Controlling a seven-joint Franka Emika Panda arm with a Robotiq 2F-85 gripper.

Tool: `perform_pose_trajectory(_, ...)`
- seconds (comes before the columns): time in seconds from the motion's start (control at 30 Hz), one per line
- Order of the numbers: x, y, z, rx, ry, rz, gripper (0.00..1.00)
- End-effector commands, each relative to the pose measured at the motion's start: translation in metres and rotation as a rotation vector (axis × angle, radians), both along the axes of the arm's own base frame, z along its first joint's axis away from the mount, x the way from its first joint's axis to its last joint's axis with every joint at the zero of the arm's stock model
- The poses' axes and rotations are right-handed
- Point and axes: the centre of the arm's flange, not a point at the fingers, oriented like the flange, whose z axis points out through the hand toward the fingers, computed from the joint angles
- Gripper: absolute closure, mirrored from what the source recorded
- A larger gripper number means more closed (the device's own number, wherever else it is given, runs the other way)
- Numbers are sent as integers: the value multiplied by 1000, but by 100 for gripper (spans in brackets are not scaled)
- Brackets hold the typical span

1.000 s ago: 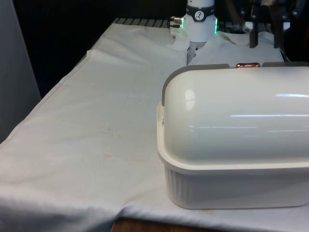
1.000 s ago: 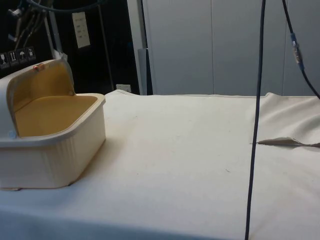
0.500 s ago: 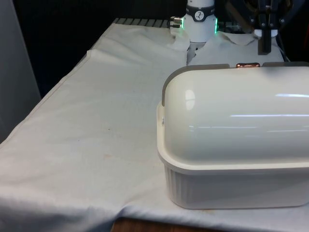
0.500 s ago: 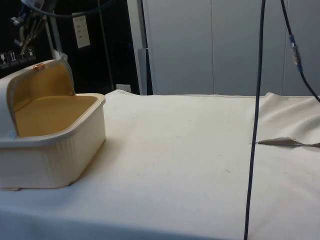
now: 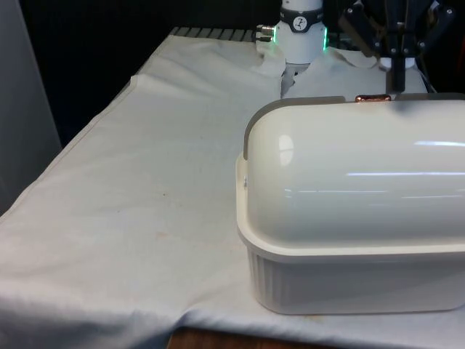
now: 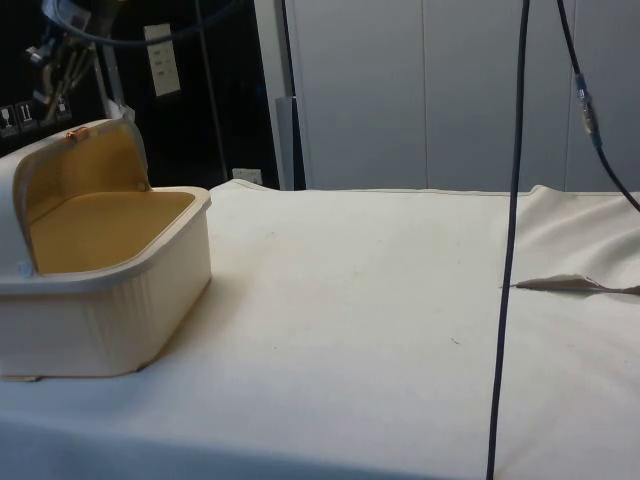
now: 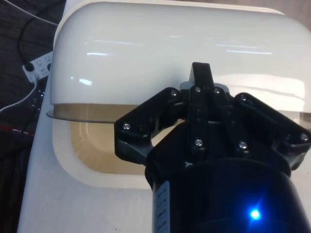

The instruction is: Open the lid, then close it.

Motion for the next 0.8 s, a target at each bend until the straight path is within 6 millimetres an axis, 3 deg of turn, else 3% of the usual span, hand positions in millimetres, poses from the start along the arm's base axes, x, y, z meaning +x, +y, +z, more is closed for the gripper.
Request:
perform_pose_trajectory(0.0, -2, 1, -1, 5, 3, 1, 100)
perform_pose_trajectory(0.77, -10, -2, -9, -2, 35, -1, 100)
